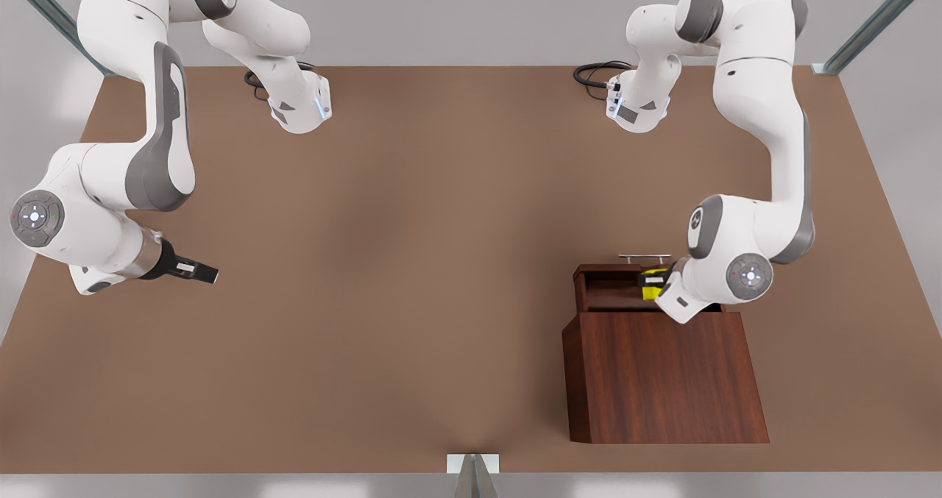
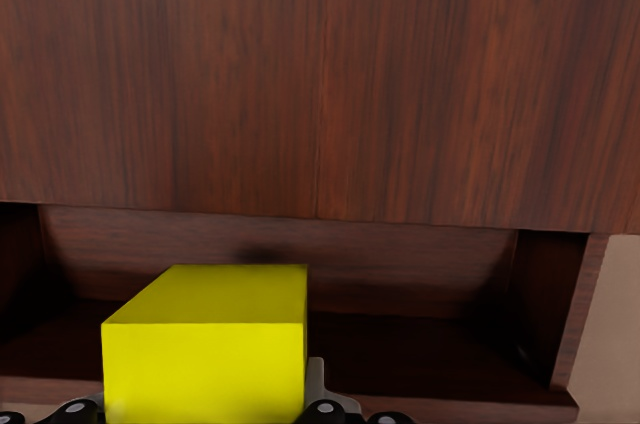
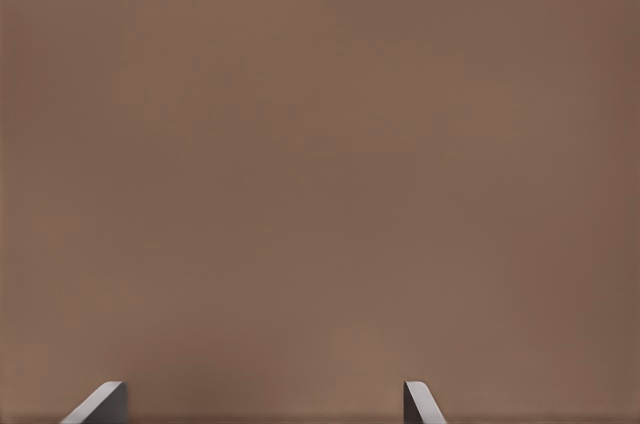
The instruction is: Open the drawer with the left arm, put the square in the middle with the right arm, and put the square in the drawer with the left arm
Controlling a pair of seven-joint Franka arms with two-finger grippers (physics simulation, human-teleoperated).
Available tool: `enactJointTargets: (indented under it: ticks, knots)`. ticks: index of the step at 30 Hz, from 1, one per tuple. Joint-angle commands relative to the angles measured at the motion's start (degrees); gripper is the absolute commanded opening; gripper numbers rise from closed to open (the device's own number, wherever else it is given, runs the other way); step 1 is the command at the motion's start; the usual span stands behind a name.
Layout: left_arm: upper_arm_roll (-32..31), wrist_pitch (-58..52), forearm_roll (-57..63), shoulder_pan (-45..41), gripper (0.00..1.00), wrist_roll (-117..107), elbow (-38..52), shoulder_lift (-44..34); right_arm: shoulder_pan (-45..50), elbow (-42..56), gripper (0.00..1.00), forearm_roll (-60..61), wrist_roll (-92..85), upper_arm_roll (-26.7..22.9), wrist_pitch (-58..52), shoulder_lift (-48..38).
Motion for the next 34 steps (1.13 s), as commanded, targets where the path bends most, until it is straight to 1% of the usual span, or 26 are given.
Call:
enactJointTargets:
  ticks: [1,3,4,10,11,13,14,19,21,30,32,34]
  knots:
    - [0.01,0.49,-0.27,0.61,0.74,8.62,0.08,0.34,0.03,0.04,1.0,0.0,-0.02,0.01,0.01,-0.09]
    - [0.01,0.49,-0.27,0.61,0.74,8.62,0.08,0.34,0.03,0.04,1.0,0.0,-0.02,0.01,0.01,0.0]
    - [0.01,0.49,-0.18,0.61,1.0,8.62,0.08,0.34,0.03,0.04,1.0,0.0,-0.02,0.01,0.01,0.0]
    - [0.01,0.05,0.0,0.61,1.0,8.53,0.08,0.25,-0.06,0.04,1.0,0.0,-0.02,0.01,0.01,-0.09]
    - [-0.08,-0.66,0.0,0.61,1.0,8.36,1.04,-0.01,-0.15,0.04,1.0,0.0,-0.02,0.01,0.01,-0.09]
    - [-0.52,-7.94,0.08,0.35,1.0,7.92,7.37,-0.72,-0.15,0.04,1.0,-0.09,-0.02,0.01,0.01,-0.09]
    - [-0.52,-10.32,0.17,-0.27,1.0,7.92,8.34,-2.56,-0.15,0.04,1.0,-0.09,-0.02,0.01,0.1,-0.09]
    - [-0.69,-16.56,0.08,-1.41,1.0,8.09,6.93,-18.03,-0.15,0.04,1.0,-0.17,-0.02,0.01,0.01,-0.09]
    - [-0.61,-17.44,0.17,-1.5,1.0,8.09,6.84,-20.14,-0.15,0.04,1.0,-0.17,-0.02,0.01,0.1,0.0]
    - [-0.61,-18.24,0.26,-1.41,1.0,8.27,6.67,-20.32,0.2,0.22,1.0,-0.53,-0.72,0.1,0.19,0.17]
    - [-0.61,-18.24,0.26,-1.41,1.0,8.27,6.67,-20.32,-0.32,1.27,1.0,-0.7,-11.35,0.01,0.19,0.17]
    - [-0.61,-18.24,0.26,-1.24,1.0,8.44,6.58,-20.32,-0.24,1.36,1.0,-0.7,-13.9,0.01,0.1,0.09]
